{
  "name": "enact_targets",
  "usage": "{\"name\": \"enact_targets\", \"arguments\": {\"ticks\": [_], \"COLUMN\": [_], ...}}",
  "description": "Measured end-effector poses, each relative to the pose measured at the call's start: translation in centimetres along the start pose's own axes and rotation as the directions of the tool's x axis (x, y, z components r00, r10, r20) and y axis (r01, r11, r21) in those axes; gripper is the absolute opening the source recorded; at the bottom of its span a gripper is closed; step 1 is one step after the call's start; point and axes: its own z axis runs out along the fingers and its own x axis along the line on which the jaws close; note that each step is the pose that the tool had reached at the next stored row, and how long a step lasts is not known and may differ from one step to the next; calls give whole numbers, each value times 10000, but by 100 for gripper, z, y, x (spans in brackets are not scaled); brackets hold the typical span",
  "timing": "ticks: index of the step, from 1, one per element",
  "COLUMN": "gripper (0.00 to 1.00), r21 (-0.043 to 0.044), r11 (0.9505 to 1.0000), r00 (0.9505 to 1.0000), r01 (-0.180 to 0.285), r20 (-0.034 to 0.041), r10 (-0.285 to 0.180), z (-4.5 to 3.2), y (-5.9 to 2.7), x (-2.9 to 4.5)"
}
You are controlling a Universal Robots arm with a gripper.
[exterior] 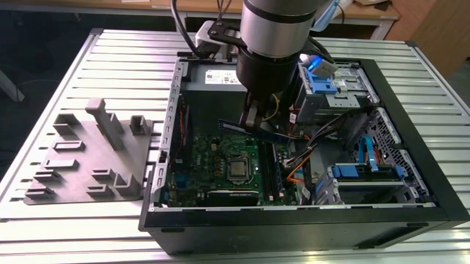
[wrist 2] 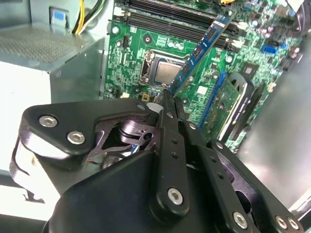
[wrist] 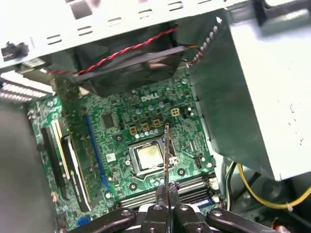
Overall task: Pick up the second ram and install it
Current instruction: 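Insert the second ram into the second slot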
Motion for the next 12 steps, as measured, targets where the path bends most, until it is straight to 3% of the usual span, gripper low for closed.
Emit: {"name": "enact_targets", "arguments": {"ticks": [6,12], "gripper": [9,9], "r21": [32,58], "r11": [9940,9763], "r00": [9940,9763], "r01": [-1091,-2165], "r20": [37,78], "r10": [1091,2165], "z": [3,10], "y": [0,0], "x": [0,0]}}
